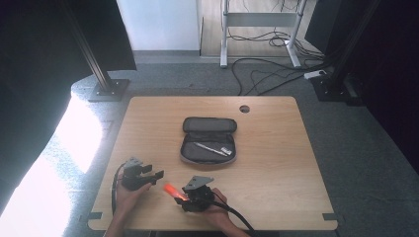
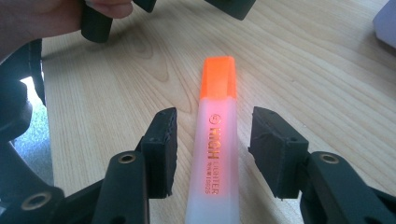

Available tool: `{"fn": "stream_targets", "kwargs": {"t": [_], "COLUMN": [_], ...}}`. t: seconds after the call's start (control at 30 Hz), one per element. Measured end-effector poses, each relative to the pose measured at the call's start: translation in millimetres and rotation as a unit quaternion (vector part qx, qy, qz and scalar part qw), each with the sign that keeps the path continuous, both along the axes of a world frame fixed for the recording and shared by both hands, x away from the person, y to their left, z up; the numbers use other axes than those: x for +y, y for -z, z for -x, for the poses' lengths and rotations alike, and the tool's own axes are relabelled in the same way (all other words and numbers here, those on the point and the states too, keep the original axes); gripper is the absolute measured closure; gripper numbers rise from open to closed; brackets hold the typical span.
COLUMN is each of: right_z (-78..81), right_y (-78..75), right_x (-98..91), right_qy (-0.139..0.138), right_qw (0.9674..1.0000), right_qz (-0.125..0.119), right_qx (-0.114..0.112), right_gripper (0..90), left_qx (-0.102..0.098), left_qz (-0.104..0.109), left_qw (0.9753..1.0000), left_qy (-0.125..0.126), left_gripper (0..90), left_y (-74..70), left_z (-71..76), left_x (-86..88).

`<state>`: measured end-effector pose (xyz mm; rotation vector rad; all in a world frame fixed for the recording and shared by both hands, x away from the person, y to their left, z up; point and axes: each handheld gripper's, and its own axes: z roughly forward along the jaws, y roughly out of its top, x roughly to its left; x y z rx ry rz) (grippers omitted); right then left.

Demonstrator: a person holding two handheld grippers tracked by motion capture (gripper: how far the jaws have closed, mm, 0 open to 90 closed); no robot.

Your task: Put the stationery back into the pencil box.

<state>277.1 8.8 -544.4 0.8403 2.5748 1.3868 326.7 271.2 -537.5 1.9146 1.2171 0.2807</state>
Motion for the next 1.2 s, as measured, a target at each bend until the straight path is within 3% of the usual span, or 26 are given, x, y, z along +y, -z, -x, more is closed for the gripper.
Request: {"fn": "stream_targets", "kwargs": {"t": [0.47, 0.8, 1.2], "right_z": [2.4, 4.7, 3.8], "right_y": [5.9, 4.0, 0.1], "right_x": [6.2, 7.0, 2.8], "right_qy": [-0.005, -0.005, -0.004], "right_qw": [0.9994, 0.9978, 0.9984], "right_qz": [0.035, 0.06, 0.05], "right_qx": [-0.004, -0.026, -0.025], "right_gripper": [58.4, 65.1, 65.3], "left_qx": [0.002, 0.003, 0.002], "left_qz": [0.003, 0.003, 0.003], "left_qw": [1.0, 1.0, 1.0], "left_qy": [-0.001, 0.0, -0.001], "left_gripper": [34.7, 34.8, 34.8], "left_y": [0.4, 1.1, 1.4], "left_z": [-0.4, -0.6, -1.0], "left_x": [1.2, 1.2, 1.8]}}
